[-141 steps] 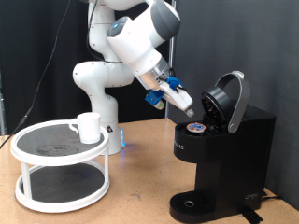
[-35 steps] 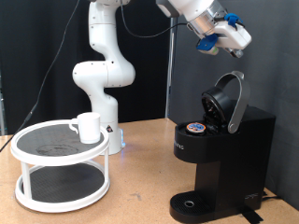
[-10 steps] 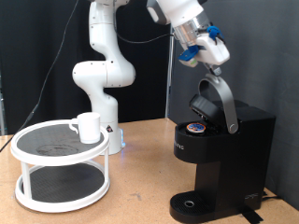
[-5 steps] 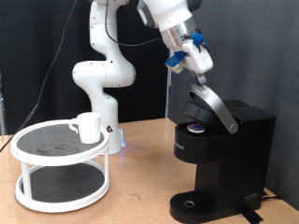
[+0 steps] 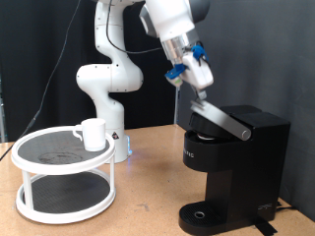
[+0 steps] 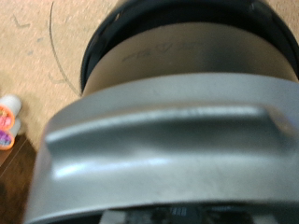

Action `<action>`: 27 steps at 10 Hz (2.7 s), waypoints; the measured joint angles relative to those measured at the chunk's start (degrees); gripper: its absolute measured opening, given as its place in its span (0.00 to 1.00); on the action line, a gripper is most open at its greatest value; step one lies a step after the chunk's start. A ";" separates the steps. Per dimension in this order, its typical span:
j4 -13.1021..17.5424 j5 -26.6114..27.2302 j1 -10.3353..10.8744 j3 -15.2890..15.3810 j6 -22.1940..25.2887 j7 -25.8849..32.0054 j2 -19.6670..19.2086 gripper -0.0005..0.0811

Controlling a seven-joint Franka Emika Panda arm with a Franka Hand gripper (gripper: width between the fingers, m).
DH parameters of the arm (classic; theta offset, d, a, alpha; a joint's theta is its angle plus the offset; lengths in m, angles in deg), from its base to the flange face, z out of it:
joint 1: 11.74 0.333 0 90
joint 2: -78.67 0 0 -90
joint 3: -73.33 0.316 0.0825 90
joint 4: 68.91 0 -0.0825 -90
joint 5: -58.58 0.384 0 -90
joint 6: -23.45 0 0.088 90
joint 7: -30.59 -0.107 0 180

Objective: Make a cup of coffee with the keurig machine

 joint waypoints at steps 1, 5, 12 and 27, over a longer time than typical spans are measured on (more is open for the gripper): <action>-1.07 -0.33 0.04 0.44 -1.91 0.02 -1.14 0.01; -3.31 -0.46 0.08 1.43 -8.11 0.48 -3.75 0.01; -3.33 6.09 0.10 1.37 -7.30 6.09 -3.80 0.01; -13.19 25.17 -0.06 -3.36 4.40 11.46 12.00 0.01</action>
